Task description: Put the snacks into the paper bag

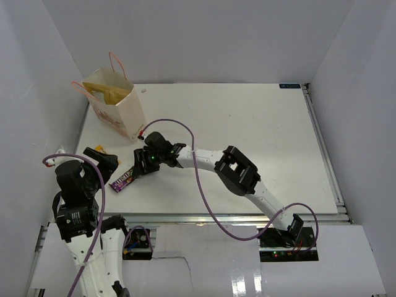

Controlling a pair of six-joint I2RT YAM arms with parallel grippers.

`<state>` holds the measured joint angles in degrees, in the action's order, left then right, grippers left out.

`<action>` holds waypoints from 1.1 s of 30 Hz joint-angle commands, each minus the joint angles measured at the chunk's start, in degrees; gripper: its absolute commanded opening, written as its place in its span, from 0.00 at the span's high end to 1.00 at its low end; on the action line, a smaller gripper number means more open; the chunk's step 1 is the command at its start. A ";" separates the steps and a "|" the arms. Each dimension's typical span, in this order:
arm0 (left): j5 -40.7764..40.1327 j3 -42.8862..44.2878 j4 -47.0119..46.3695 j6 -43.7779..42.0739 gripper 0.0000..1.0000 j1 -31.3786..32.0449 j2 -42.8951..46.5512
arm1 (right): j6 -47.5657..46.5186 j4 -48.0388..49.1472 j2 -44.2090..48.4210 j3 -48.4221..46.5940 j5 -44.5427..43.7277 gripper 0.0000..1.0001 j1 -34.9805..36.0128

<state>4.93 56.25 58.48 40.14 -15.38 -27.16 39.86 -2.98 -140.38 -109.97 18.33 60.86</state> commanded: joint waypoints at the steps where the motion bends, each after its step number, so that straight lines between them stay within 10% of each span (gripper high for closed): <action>1: 0.69 1.94 1.20 0.38 0.12 0.00 0.53 | 2.06 2.10 -1.91 -3.66 -0.14 0.45 0.84; 12: 8.23 -3.50 0.06 4.32 0.10 0.00 3.33 | 3.92 4.91 -1.48 -1.74 0.22 0.90 -0.39; 16: 14.83 -11.58 -4.59 11.17 0.10 -0.09 6.15 | 1.46 8.25 2.12 1.60 3.37 0.92 -4.25; 22: 27.20 -20.73 -19.24 10.06 0.10 0.00 3.18 | -6.09 25.38 10.20 12.23 32.16 0.92 -11.46; 33: 44.12 -29.61 -56.94 5.21 0.09 5.16 -12.64 | -56.74 -7.18 29.71 26.65 41.18 0.92 -22.01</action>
<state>42.72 28.03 18.59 46.94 -13.72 -37.26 4.36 2.96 -114.78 -84.99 55.33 39.57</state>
